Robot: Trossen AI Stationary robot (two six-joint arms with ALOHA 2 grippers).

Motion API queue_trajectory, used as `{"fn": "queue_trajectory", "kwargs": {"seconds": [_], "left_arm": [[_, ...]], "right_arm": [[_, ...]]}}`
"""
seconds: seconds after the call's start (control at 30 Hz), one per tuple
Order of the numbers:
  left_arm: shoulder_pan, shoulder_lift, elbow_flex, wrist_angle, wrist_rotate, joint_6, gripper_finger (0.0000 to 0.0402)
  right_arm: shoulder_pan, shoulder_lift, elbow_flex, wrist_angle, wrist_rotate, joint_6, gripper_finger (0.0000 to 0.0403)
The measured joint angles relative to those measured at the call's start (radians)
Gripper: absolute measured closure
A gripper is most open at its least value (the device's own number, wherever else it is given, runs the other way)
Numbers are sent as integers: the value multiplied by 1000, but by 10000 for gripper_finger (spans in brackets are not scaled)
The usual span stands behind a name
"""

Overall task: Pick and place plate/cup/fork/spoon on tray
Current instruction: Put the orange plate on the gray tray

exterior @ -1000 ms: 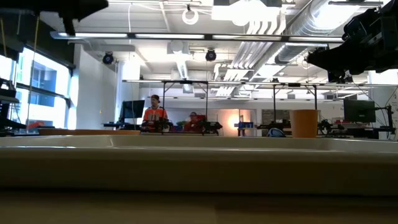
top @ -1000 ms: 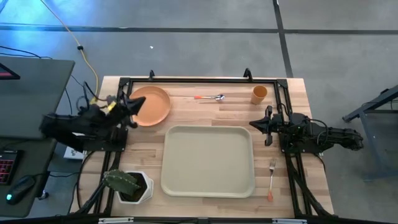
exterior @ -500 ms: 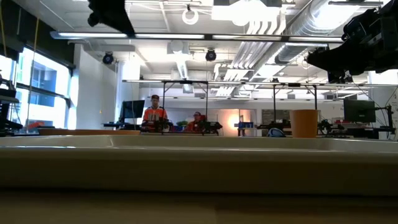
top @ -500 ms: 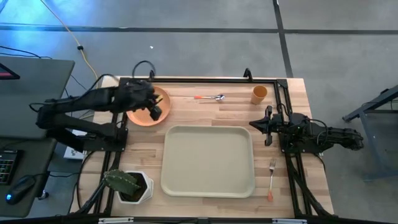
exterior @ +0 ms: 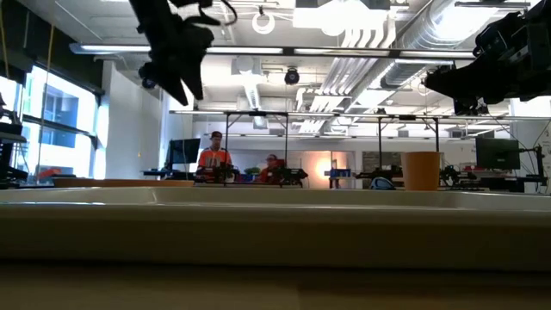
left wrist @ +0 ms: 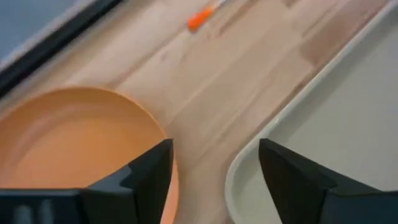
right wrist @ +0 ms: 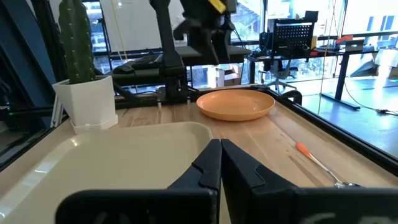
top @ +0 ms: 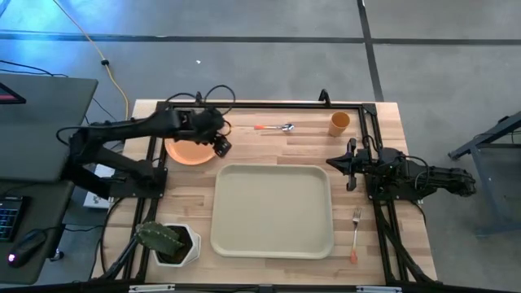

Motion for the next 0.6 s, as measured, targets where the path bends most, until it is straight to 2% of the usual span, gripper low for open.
{"fn": "queue_trajectory", "kwargs": {"seconds": [0.3, 0.6], "left_arm": [[10, 181, 0, -127, 11, -116, 168], [59, 308, -10, -124, 89, -31, 172]], "right_arm": [[0, 0, 0, 0, 0, 0, 402], [0, 0, 0, 0, 0, 0, 402]]}}
